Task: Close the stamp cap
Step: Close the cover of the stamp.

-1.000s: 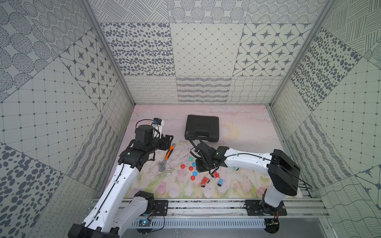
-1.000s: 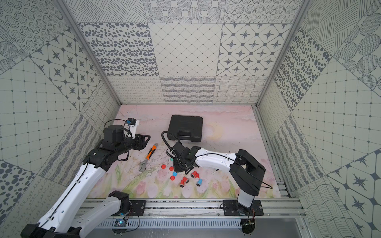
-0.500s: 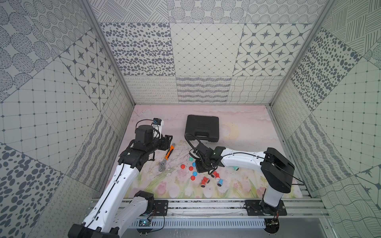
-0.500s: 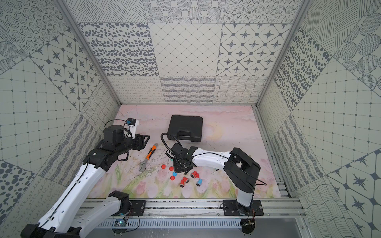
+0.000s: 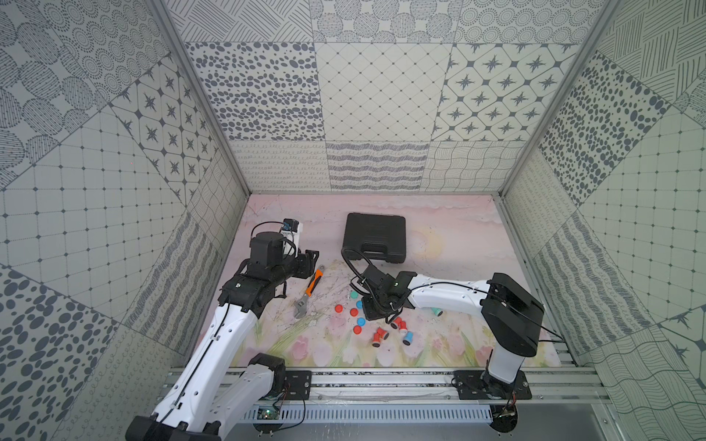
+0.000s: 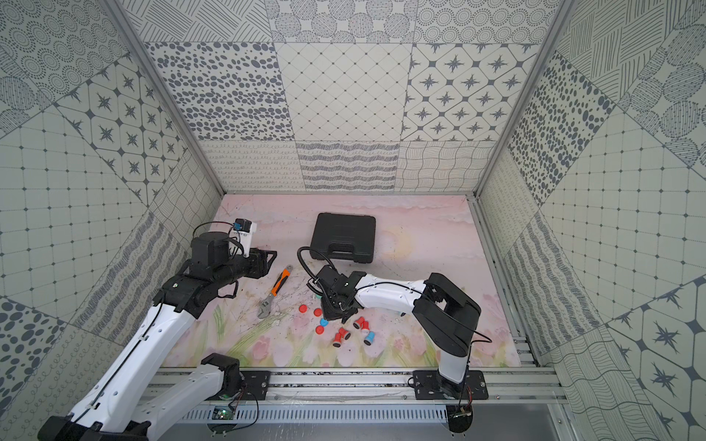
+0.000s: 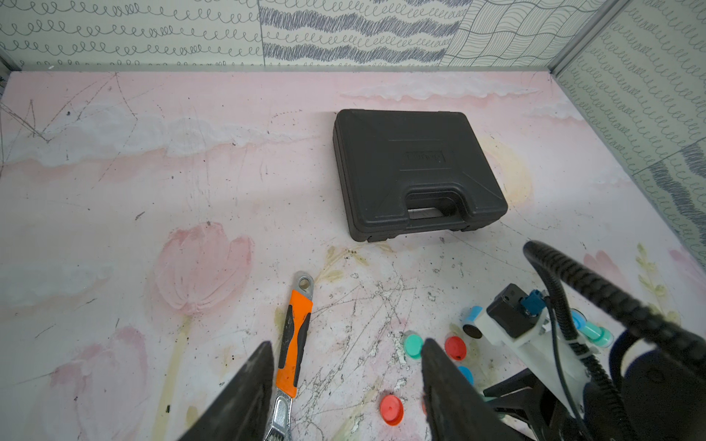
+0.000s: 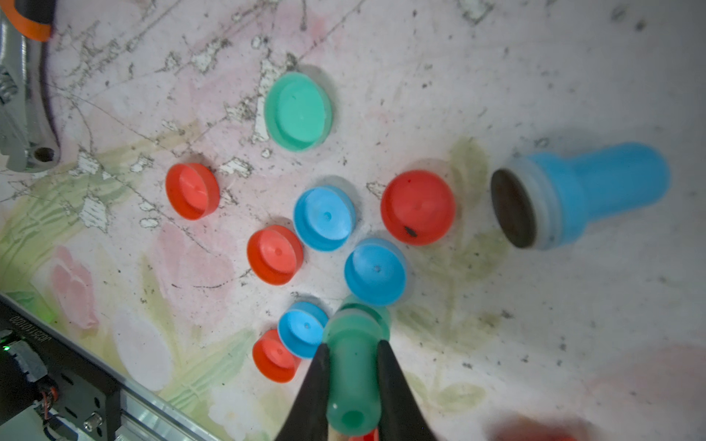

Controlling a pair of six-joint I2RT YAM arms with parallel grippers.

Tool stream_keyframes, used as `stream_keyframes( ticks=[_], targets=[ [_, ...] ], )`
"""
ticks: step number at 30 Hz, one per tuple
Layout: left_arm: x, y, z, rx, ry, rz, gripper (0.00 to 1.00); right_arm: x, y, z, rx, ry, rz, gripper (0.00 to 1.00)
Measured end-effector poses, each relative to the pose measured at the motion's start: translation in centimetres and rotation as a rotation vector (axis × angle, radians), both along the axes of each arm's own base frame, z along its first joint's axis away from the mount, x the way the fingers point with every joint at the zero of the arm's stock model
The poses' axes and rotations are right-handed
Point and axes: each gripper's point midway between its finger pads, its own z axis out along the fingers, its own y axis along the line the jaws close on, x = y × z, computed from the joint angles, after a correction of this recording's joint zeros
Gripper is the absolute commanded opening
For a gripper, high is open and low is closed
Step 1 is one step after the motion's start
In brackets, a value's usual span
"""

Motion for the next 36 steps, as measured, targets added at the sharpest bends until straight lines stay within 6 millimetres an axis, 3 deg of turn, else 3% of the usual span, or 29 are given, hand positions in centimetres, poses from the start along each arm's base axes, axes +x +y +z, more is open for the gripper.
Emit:
stream_keyframes(
  ticks=[20, 31, 36],
  targets=[
    [0.1, 0.0, -0.1, 0.002, 0.003, 0.001, 0.62, -0.3, -0.4, -0.5, -0.021, 0.009, 0.011, 0.0],
    [0.1, 0.0, -0.2, 0.003, 0.008, 0.001, 0.62, -1.1, -2.3, -0.8, -0.173, 0.017, 0.068, 0.0],
    [0.1, 0.0, -0.3, 0.006, 0.008, 0.0, 0.62, -1.3, -2.1, -1.0, -0.225, 0.005, 0.099, 0.0]
  ],
)
